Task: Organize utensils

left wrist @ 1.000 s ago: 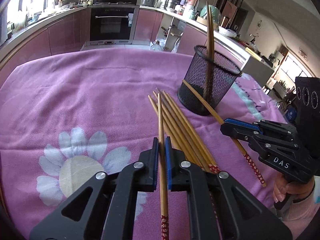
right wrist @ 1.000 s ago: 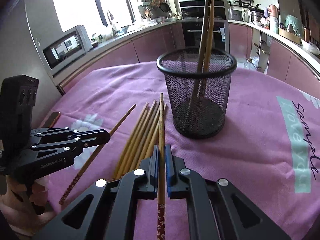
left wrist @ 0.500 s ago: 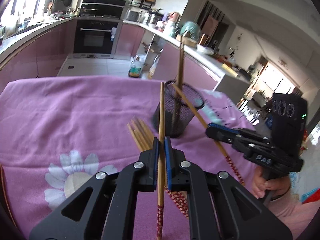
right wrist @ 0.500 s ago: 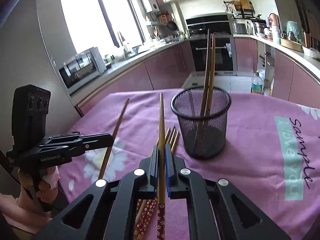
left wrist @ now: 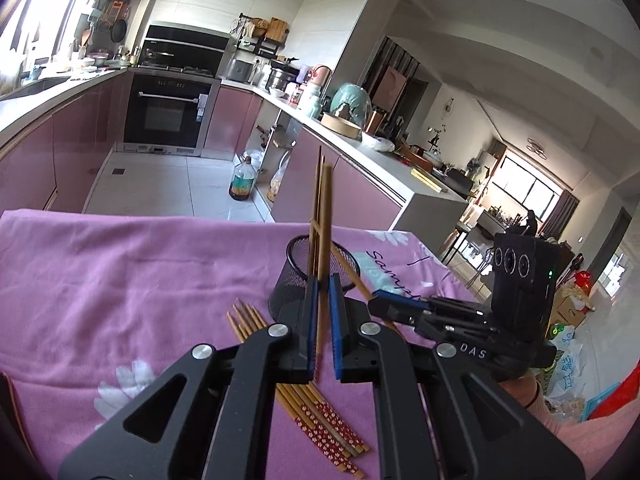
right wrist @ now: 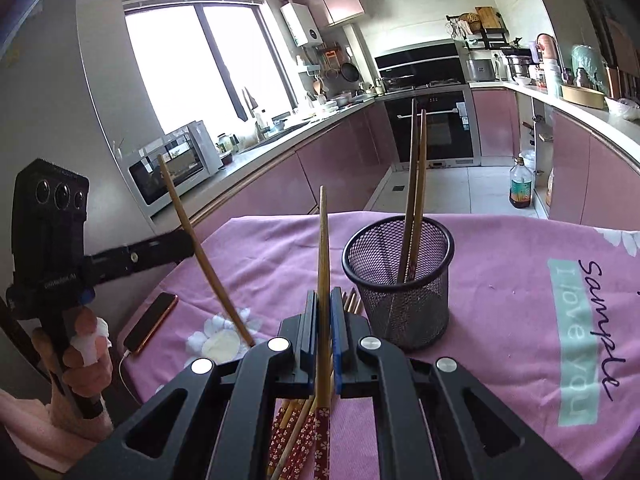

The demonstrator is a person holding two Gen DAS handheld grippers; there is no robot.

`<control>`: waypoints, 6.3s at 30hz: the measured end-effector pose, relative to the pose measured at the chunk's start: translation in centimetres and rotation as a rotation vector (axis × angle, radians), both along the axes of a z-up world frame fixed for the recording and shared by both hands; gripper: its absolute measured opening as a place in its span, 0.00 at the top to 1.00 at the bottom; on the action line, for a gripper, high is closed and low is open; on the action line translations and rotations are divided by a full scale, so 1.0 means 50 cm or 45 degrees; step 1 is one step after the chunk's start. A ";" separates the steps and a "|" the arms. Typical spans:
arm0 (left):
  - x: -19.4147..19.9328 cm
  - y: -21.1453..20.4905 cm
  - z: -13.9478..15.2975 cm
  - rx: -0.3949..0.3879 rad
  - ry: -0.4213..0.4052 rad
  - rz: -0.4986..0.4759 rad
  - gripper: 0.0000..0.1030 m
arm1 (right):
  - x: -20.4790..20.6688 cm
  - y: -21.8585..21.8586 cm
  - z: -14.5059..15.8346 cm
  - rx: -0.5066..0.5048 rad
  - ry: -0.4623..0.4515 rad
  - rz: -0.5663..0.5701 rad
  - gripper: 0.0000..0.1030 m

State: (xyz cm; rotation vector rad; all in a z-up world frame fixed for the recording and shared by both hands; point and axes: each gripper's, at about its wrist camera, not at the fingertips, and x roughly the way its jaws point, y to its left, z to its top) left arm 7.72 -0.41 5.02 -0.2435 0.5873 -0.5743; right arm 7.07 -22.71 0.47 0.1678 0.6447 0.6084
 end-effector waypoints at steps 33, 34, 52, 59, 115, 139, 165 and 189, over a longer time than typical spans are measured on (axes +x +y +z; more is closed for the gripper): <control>0.058 0.002 -0.047 0.112 0.126 0.061 0.87 | 0.000 -0.015 0.031 0.012 -0.065 0.010 0.95; 0.067 0.009 -0.068 0.126 0.165 0.083 0.87 | 0.003 -0.016 0.023 0.009 -0.048 0.008 0.95; 0.241 0.036 -0.286 -0.015 0.591 0.180 0.65 | 0.022 -0.020 -0.013 0.012 0.024 -0.022 0.95; 0.306 0.036 -0.325 -0.134 0.683 0.209 0.63 | 0.031 -0.034 -0.023 0.028 0.044 -0.027 0.95; 0.157 -0.007 -0.272 0.267 0.386 -0.216 0.80 | 0.034 -0.044 -0.057 0.031 0.096 -0.029 0.93; 0.270 0.044 -0.292 0.574 0.402 0.236 0.82 | 0.042 -0.032 -0.070 0.015 0.137 -0.015 0.90; 0.224 -0.013 -0.286 0.658 0.359 0.225 0.93 | 0.023 -0.023 -0.046 -0.003 0.086 -0.025 0.95; 0.076 0.013 -0.012 0.227 0.064 0.026 0.93 | 0.003 -0.027 0.071 -0.006 -0.142 -0.033 0.95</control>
